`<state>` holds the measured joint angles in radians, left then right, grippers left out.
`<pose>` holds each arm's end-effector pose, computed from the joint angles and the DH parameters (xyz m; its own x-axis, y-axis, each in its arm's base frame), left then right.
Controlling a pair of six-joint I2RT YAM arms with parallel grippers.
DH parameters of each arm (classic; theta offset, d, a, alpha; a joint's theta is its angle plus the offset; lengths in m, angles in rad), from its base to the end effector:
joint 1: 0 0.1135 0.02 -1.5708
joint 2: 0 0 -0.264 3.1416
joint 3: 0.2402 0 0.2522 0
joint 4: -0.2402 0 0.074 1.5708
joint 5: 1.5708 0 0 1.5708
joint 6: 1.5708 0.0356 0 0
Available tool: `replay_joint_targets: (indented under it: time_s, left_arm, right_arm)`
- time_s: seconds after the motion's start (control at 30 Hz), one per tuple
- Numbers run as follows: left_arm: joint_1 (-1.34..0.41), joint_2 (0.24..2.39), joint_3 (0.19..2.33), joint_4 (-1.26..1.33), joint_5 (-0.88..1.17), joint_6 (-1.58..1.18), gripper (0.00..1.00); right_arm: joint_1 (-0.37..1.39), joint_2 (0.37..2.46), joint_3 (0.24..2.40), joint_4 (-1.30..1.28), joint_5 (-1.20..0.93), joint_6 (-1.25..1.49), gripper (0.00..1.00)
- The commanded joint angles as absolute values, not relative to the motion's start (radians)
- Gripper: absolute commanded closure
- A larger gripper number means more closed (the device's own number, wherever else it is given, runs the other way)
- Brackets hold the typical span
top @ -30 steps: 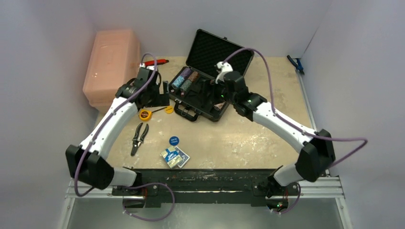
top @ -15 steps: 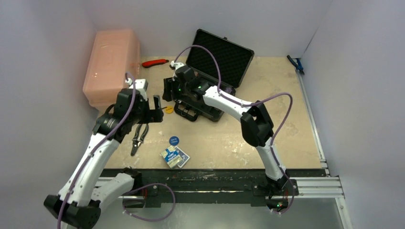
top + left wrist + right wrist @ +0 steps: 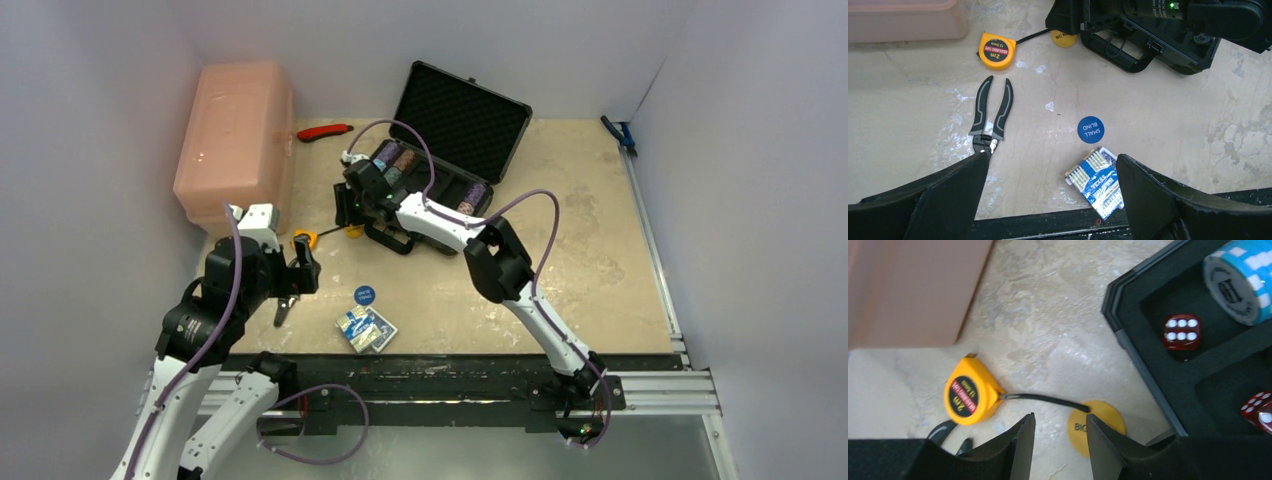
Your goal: Pack up texas hold em set
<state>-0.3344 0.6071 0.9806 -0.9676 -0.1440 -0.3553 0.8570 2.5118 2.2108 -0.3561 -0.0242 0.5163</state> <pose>0.0960 -0.0280 0.3482 -0.5696 -0.1665 -0.8048 0.0153 0.9769 -0.2129 0.3737 0.4328 0.1867 -0.7270 -0.0856 -0.6813 -0.4706 0.7845 0.4037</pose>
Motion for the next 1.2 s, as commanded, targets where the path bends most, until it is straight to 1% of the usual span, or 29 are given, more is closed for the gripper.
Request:
replay_joint_targets:
  time_s: [0.0,0.4,0.6,0.87,1.17]
  left_arm:
    - [-0.330,0.572,0.962,-0.961,-0.140,-0.353,0.00]
    - [-0.330,0.579,0.954,-0.953,-0.120,-0.338,0.01]
    - [-0.330,0.583,0.954,-0.953,-0.117,-0.336,0.01]
    - [-0.330,0.583,0.953,-0.954,-0.121,-0.335,0.01]
    - [-0.330,0.584,0.953,-0.954,-0.123,-0.334,0.01]
  right_arm:
    - [0.854,2.521,2.284,-0.321,0.083,0.529,0.54]
    - [0.854,2.614,2.333,-0.271,0.202,0.502,0.56]
    - [0.857,2.656,2.376,-0.319,0.201,0.505,0.56]
    - [0.901,2.581,2.202,-0.437,0.245,0.499,0.56]
    - [0.920,2.389,1.880,-0.436,0.277,0.519,0.60]
